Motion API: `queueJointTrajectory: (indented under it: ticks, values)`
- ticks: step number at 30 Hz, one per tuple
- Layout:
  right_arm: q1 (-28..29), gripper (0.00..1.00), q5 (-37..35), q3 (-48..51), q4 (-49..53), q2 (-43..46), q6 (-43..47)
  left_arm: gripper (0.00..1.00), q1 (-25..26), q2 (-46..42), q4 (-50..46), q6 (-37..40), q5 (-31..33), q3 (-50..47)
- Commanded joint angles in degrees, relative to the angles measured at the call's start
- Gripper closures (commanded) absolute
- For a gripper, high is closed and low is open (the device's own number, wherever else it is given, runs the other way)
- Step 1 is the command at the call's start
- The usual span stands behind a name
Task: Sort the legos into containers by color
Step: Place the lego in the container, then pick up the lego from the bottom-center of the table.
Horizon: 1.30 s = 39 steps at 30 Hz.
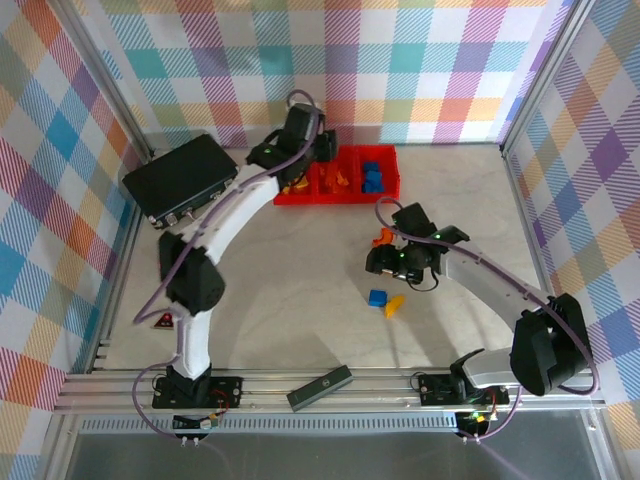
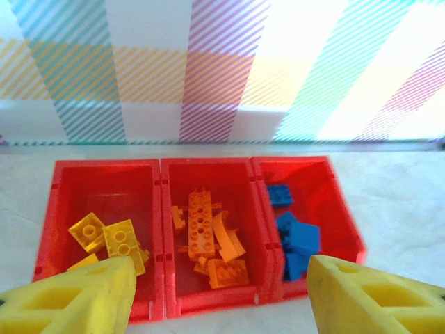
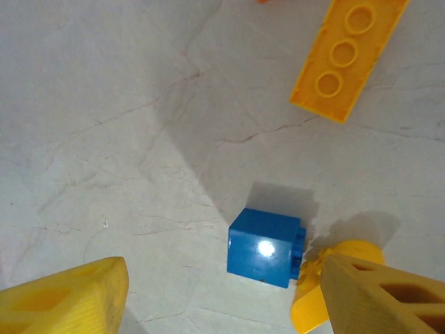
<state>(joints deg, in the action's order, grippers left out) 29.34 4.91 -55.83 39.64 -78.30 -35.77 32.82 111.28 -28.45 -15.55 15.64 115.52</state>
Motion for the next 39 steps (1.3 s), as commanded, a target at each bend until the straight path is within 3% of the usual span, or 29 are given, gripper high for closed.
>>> queueJointTrajectory:
  ticks: [1, 7, 17, 24, 39]
  values:
    - [2.78, 0.27, -3.82, -2.88, 4.01, -3.14, -4.90, 0.34, 0.21, -7.14, -0.82, -2.39, -2.58, -8.34]
    - [6.01, 0.28, -5.13, -4.61, 6.32, -7.92, -9.01, 0.34, 0.23, -19.22, 1.02, -6.22, -3.76, -27.12]
    - [7.30, 0.28, -6.98, -5.23, 6.57, -12.72, -10.56, 0.34, 0.26, -30.52, 0.69, -12.32, -2.92, -46.54]
    - [7.92, 0.30, -7.25, -5.08, 5.85, -15.50, -11.27, 0.34, 0.31, -34.08, 0.54, -14.13, -2.60, -51.19]
    - [8.96, 0.36, -7.48, -5.47, 4.40, -19.60, -10.61, 0.34, 0.40, -34.44, 0.76, -13.65, -2.75, -51.14]
